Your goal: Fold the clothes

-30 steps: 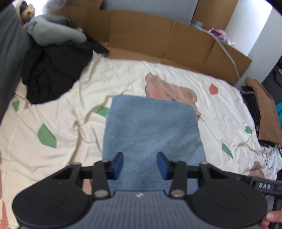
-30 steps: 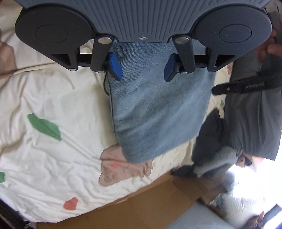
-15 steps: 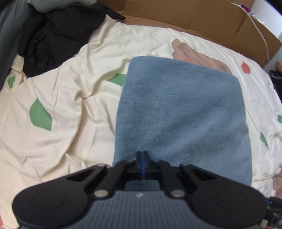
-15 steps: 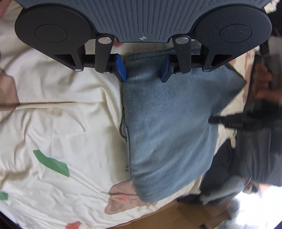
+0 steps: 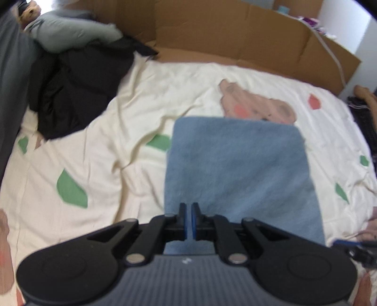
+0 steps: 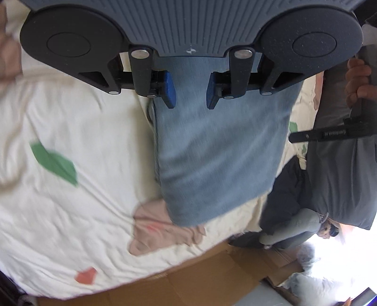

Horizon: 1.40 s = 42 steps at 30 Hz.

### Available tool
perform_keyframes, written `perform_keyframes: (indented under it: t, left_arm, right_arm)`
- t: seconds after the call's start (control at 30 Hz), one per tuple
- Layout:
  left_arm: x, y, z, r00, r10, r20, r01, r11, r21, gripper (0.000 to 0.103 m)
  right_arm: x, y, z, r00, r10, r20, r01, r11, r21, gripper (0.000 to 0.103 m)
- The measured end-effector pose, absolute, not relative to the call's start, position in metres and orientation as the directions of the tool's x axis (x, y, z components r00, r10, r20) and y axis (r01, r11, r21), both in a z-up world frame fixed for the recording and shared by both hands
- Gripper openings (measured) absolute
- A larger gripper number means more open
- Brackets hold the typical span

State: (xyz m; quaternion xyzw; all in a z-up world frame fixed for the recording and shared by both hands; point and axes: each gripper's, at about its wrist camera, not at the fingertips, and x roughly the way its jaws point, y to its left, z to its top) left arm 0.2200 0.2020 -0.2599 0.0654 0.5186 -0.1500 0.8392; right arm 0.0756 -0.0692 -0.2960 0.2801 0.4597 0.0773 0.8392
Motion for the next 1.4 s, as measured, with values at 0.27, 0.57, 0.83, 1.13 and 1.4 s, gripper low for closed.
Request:
perform_keyframes:
  t: [0.27,0.57,0.83,1.13,1.4]
  left_arm:
    - [0.233,0.183,-0.284,0.389,-0.192,-0.901,0.404,0.914,-0.021,0.008]
    - [0.237,0.191,-0.309,0.402,-0.149,-0.903,0.367,0.930,0.011,0.003]
    - [0.240,0.205,-0.313,0.381,-0.184,-0.906,0.335,0.941,-0.050,0.003]
    - [0.257,0.199,-0.277,0.419,-0.193,-0.887,0.317,0.947,-0.056,0.005]
    - [0.276,0.174,-0.291,0.420,-0.223,-0.880,0.405,0.914,-0.038,0.011]
  right_arm:
    - [0.127,-0.068,-0.309,0.565,0.365,-0.740,0.093,0.863,0.497,0.026]
    - [0.178,-0.075,-0.301,0.617,0.356,-0.702,0.048,0.873,0.485,0.024]
    - [0.197,-0.073,-0.324,0.561,0.272,-0.782,0.099,0.916,0.390,0.004]
    - [0.207,-0.078,-0.290,0.603,0.329,-0.727,0.046,0.895,0.443,0.006]
    - [0.232,-0.067,-0.316,0.548,0.327,-0.770,0.007,0.918,0.396,0.005]
